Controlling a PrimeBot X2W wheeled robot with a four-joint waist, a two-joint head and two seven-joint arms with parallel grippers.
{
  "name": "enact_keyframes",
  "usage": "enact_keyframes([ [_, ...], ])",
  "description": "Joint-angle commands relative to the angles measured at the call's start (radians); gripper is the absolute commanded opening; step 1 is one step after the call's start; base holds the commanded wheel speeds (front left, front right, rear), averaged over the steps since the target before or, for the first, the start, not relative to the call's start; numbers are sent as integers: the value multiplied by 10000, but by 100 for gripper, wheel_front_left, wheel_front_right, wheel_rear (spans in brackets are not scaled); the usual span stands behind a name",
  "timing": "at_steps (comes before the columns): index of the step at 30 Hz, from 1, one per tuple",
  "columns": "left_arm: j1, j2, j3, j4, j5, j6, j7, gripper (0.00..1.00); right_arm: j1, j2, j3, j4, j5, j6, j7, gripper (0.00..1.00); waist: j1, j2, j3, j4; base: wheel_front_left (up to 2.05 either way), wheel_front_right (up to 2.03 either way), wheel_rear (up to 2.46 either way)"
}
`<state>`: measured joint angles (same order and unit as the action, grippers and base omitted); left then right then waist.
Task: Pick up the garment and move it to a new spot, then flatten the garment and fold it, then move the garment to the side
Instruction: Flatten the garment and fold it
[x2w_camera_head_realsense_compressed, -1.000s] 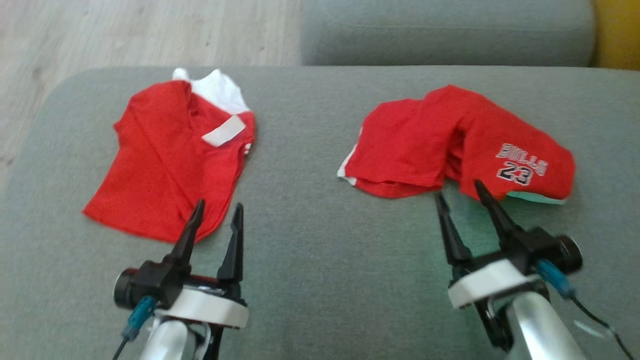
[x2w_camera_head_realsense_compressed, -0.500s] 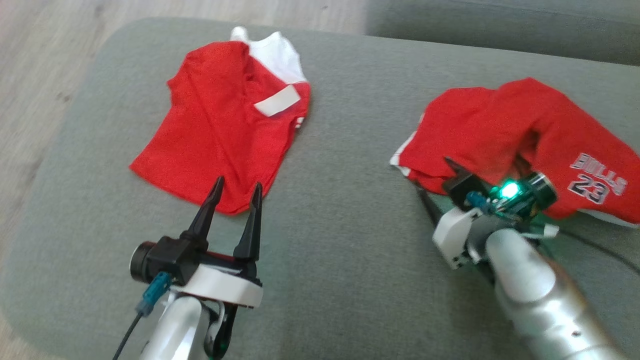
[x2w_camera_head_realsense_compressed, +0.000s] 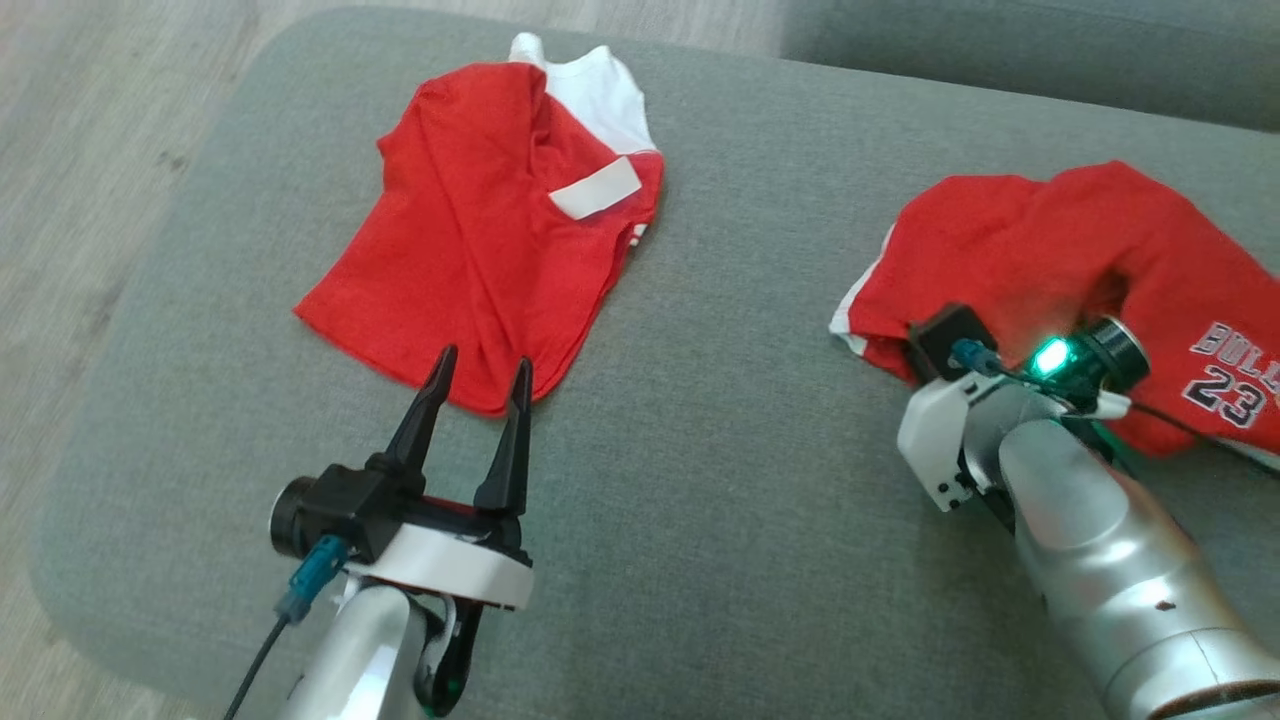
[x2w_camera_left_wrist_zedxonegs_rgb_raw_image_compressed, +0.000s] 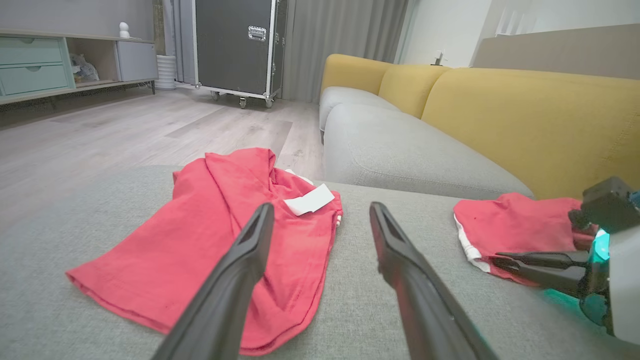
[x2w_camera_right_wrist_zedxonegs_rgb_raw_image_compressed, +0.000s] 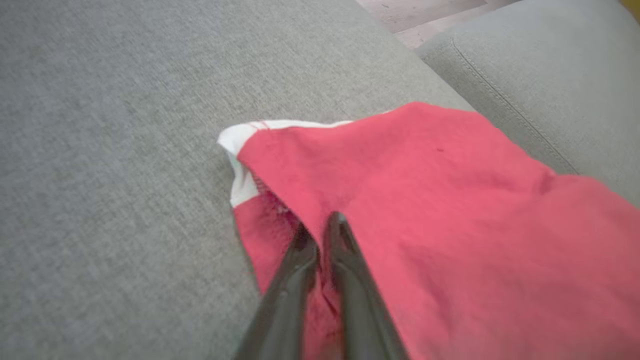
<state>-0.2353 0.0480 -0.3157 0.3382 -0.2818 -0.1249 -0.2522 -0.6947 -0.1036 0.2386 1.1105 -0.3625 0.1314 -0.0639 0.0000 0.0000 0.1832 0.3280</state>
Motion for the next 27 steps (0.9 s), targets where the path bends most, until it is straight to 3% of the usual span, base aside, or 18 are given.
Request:
enact_keyframes([
  [1, -285, 24, 403, -263, 15, -35, -95, 100, 170, 14, -24, 91, -78, -7, -132, 0, 0, 0, -104, -127, 0, 0, 0],
  [9, 38, 23, 698, -298, 184, -38, -95, 100, 3, 464, -648, -686, 363, -7, -1777, 0, 0, 0, -745, -727, 0, 0, 0],
  [12, 178, 23, 788, -317, 240, -41, -95, 100, -94, 522, -323, -1252, 1276, -7, -1945, 0, 0, 0, -1056, -916, 0, 0, 0],
  [16, 358, 23, 898, -385, 275, -44, -95, 100, -279, 530, 1007, -3076, 3248, -7, -1972, 0, 0, 0, -1400, -1132, 0, 0, 0],
  [19, 503, 23, 1015, -472, 280, -46, -95, 100, -561, 531, 1454, -4362, 4150, -7, -1975, 0, 0, 0, -1587, -1291, 0, 0, 0],
  [23, 701, 22, 1293, -775, 60, -49, -95, 100, -1118, 532, 1484, -5615, 4721, -7, -1976, 0, 0, 0, -1712, -1634, 0, 0, 0],
  [27, 739, 22, 1445, -915, 174, -52, -95, 100, -1543, 530, 986, -6103, 4998, -7, -1977, 0, 0, 0, -1704, -2027, 0, 0, 0],
])
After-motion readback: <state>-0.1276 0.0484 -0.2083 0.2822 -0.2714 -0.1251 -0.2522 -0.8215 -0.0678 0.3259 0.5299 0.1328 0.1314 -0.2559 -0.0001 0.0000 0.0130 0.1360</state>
